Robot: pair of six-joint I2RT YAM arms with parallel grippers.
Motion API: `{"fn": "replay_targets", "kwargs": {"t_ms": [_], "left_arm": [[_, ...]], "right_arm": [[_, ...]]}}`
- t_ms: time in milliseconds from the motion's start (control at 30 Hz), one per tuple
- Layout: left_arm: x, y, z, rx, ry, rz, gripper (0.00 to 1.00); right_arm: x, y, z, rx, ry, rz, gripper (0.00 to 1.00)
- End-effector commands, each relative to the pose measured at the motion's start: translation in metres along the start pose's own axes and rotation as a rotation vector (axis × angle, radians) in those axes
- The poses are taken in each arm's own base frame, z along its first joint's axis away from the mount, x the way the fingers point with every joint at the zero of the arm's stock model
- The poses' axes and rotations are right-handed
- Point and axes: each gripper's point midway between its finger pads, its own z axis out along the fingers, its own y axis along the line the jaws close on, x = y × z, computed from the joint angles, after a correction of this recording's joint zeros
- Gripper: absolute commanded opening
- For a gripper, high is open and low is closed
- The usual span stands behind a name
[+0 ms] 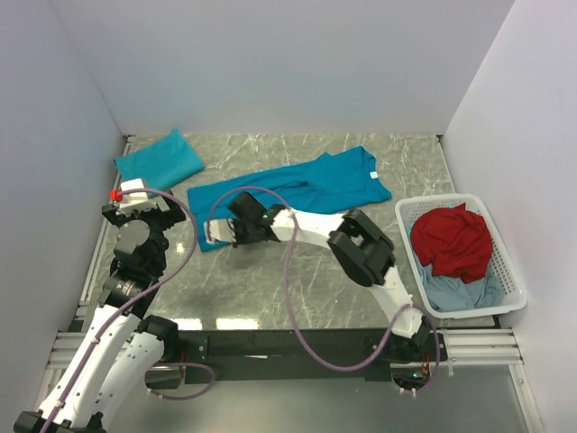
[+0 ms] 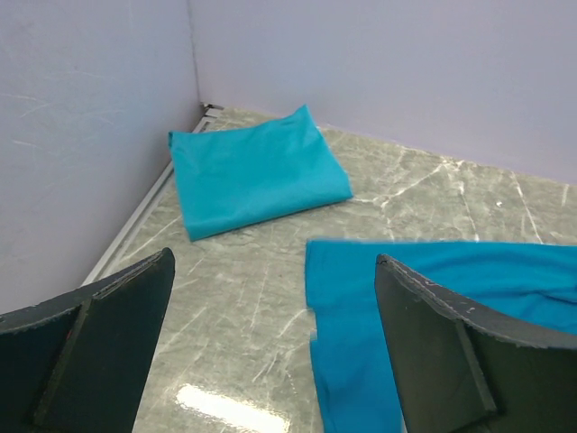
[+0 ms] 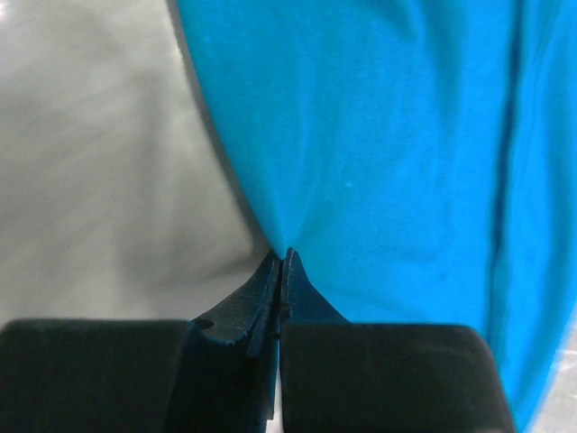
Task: Fold and stack the t-shirts
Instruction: Fold the tshirt
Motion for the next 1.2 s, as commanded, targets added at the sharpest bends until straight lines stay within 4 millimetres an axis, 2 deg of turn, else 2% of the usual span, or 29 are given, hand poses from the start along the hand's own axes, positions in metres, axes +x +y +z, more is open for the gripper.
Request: {"fn": "replay_targets", "kwargs": {"t_ms": [0, 33, 100, 167, 200, 233, 267, 300, 333, 400, 433, 467, 500, 533, 567, 600, 667, 700, 767, 800, 833, 867, 900, 933, 967, 1000, 1033, 1100, 1167], "left_arm": [[-0.004, -0.011, -0.001, 0.064, -0.012, 0.001, 0.98], [-0.005, -0.013, -0.001, 0.078, -0.014, 0.001, 0.98], [-0.003, -0.021, -0.001, 0.116, -0.005, 0.003, 0.99], [0.004, -0.040, 0.000, 0.212, 0.020, 0.002, 0.99], [0.006, -0.052, 0.000, 0.269, 0.033, -0.002, 1.00], [0.017, -0.072, -0.002, 0.370, 0.087, 0.006, 0.99], [0.009, -0.085, -0.003, 0.428, 0.090, -0.011, 0.99], [0.020, -0.099, 0.002, 0.470, 0.146, -0.020, 1.00], [0.023, -0.111, 0.002, 0.523, 0.177, -0.024, 0.99], [0.016, -0.142, -0.001, 0.650, 0.231, -0.079, 0.99], [0.033, -0.156, 0.007, 0.685, 0.307, -0.083, 0.99], [0.023, -0.174, 0.007, 0.751, 0.323, -0.119, 0.99], [0.049, -0.186, 0.018, 0.758, 0.420, -0.123, 1.00], [0.056, -0.194, 0.024, 0.767, 0.462, -0.140, 0.99], [0.048, -0.211, 0.026, 0.823, 0.487, -0.174, 0.99], [0.080, -0.223, 0.037, 0.832, 0.585, -0.176, 0.96], [0.082, -0.250, 0.040, 0.924, 0.656, -0.227, 0.94], [0.117, -0.259, 0.049, 0.917, 0.752, -0.229, 0.93], [0.124, -0.282, 0.056, 0.953, 0.798, -0.234, 0.92], [0.160, -0.289, 0.061, 0.940, 0.881, -0.220, 0.91], [0.151, -0.303, 0.074, 0.953, 0.858, -0.212, 0.90], [0.164, -0.311, 0.074, 0.958, 0.893, -0.189, 0.88], [0.203, -0.313, 0.073, 0.934, 1.004, -0.167, 0.84], [0.197, -0.325, 0.084, 0.945, 0.990, -0.158, 0.83], [0.208, -0.331, 0.084, 0.944, 1.015, -0.141, 0.83], [0.237, -0.330, 0.082, 0.926, 1.090, -0.129, 0.81], [0.234, -0.339, 0.090, 0.942, 1.074, -0.130, 0.81], [0.261, -0.345, 0.089, 0.934, 1.133, -0.125, 0.76], [0.264, -0.355, 0.087, 0.954, 1.152, -0.120, 0.75]], "right_arm": [[-0.002, 0.067, -0.046, -0.238, -0.074, -0.065, 0.00], [-0.011, 0.071, -0.068, -0.241, -0.114, -0.086, 0.00], [0.003, 0.122, -0.085, -0.365, -0.120, -0.116, 0.00], [-0.007, 0.148, -0.115, -0.411, -0.167, -0.158, 0.00], [0.010, 0.176, -0.125, -0.484, -0.142, -0.159, 0.00], [0.000, 0.187, -0.145, -0.495, -0.193, -0.180, 0.02], [0.002, 0.196, -0.154, -0.508, -0.203, -0.185, 0.08], [0.014, 0.214, -0.165, -0.559, -0.178, -0.181, 0.16], [0.010, 0.215, -0.180, -0.560, -0.203, -0.185, 0.33], [0.017, 0.217, -0.197, -0.566, -0.177, -0.169, 0.46], [0.017, 0.207, -0.208, -0.512, -0.177, -0.176, 0.51], [0.024, 0.193, -0.212, -0.471, -0.170, -0.141, 0.53], [0.024, 0.179, -0.224, -0.421, -0.190, -0.106, 0.55], [0.029, 0.166, -0.230, -0.387, -0.199, -0.067, 0.56], [0.043, 0.138, -0.238, -0.330, -0.224, 0.035, 0.56], [0.046, 0.120, -0.248, -0.261, -0.256, 0.078, 0.56], [0.078, 0.081, -0.259, -0.124, -0.253, 0.240, 0.57], [0.088, 0.066, -0.269, -0.052, -0.259, 0.297, 0.57], [0.104, 0.044, -0.275, 0.043, -0.298, 0.471, 0.57], [0.130, 0.027, -0.286, 0.119, -0.289, 0.575, 0.56], [0.139, 0.020, -0.289, 0.149, -0.302, 0.641, 0.56], [0.146, 0.015, -0.293, 0.171, -0.327, 0.735, 0.56], [0.158, 0.011, -0.299, 0.178, -0.357, 0.800, 0.55], [0.164, 0.009, -0.302, 0.186, -0.364, 0.829, 0.55], [0.168, 0.009, -0.304, 0.193, -0.360, 0.856, 0.55], [0.172, 0.008, -0.306, 0.206, -0.357, 0.871, 0.55], [0.176, 0.008, -0.307, 0.214, -0.356, 0.889, 0.55], [0.176, 0.007, -0.311, 0.231, -0.368, 0.889, 0.55], [0.182, 0.008, -0.313, 0.251, -0.364, 0.908, 0.55]]}}
